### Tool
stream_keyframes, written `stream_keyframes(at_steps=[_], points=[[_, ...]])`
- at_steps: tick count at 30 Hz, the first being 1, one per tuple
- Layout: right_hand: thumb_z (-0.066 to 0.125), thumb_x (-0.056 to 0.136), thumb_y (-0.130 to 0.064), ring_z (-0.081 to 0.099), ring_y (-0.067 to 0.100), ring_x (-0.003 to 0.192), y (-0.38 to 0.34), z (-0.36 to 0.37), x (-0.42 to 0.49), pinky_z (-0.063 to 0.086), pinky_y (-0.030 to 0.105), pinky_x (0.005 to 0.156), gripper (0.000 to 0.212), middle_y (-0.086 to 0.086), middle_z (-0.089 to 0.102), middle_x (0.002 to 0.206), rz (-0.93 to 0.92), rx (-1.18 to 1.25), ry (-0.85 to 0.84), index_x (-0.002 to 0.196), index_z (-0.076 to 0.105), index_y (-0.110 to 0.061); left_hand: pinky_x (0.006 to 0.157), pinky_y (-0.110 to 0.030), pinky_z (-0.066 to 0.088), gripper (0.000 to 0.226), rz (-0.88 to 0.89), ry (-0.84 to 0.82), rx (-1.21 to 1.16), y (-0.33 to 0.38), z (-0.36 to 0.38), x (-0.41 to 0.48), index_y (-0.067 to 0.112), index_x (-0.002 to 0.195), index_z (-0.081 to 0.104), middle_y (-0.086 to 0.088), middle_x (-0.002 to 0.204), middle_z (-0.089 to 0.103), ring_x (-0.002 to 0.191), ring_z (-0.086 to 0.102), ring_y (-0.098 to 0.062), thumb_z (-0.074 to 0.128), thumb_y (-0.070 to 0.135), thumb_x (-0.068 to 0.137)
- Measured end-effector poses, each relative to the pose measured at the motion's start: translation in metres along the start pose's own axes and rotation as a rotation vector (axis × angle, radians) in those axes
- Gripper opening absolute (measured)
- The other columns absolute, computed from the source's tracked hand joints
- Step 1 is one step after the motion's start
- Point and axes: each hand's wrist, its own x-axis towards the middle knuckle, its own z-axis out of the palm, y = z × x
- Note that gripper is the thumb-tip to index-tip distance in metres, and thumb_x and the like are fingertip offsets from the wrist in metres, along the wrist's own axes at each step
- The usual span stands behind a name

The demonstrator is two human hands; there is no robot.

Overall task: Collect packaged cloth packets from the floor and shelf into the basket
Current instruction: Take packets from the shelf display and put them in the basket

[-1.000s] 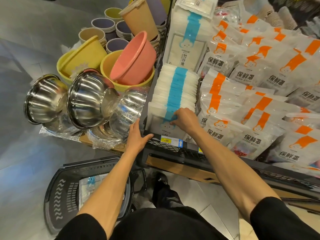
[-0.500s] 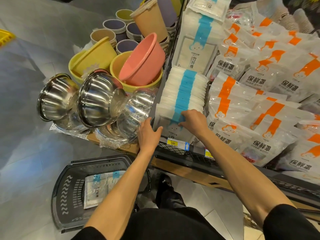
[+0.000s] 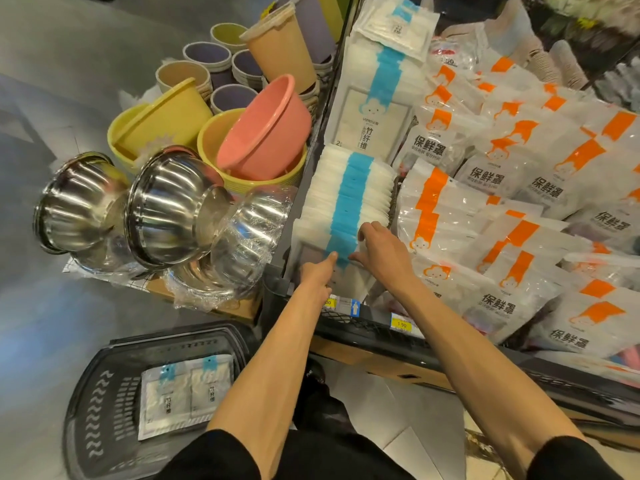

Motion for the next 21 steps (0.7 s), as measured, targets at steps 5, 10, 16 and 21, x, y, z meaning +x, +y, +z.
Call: stream_keyframes(at_steps=[5,10,16,21], points=[[0.085,0.073,-0.038,0.051,0.031,0.116,0.001,0.008,0.008,0.046,0.04,0.09,0.073,0.011,0.054,0.127,-0.022,-0.077,0.063,0.132,0.053,-0.01,0.106,-0.057,0.046,0.128,-0.111,0.036,-0.144,-0.011,0.007,0.035,0.025,0.158,-0.014,-0.016,0.154,0.036,0.131,0.049,-0.04,0.082,0.047,0.077],[0.089,0.064,-0.044,0.033,0.036,0.141,0.007,0.017,0.019,0.032,0.046,0.115,0.101,0.018,0.037,0.152,-0.021,-0.022,-0.019,0.146,0.04,-0.01,0.105,-0.062,0.044,0.124,-0.119,0.068,-0.24,-0.011,0.016,0.02,0.035,0.155,-0.011,-0.015,0.158,0.029,0.137,0.041,-0.038,0.083,0.048,0.076],[0.081,0.072,-0.054,0.018,0.036,0.15,0.016,0.021,0.027,0.021,0.052,0.121,0.109,0.016,0.02,0.162,-0.05,-0.083,-0.087,0.155,0.024,-0.012,0.089,-0.058,0.054,0.093,-0.057,0.041,-0.388,-0.023,0.028,0.026,0.03,0.153,0.012,-0.009,0.151,0.04,0.126,0.049,-0.032,0.076,0.035,0.087],[0.066,0.081,-0.064,-0.001,0.032,0.153,0.015,0.021,0.032,0.009,0.053,0.124,0.11,0.012,0.0,0.167,-0.087,-0.144,-0.135,0.159,0.006,-0.013,0.088,-0.046,0.054,0.047,-0.065,-0.118,-0.425,-0.027,0.016,0.037,0.012,0.134,0.042,-0.013,0.129,0.06,0.123,0.057,-0.032,0.066,0.022,0.096]])
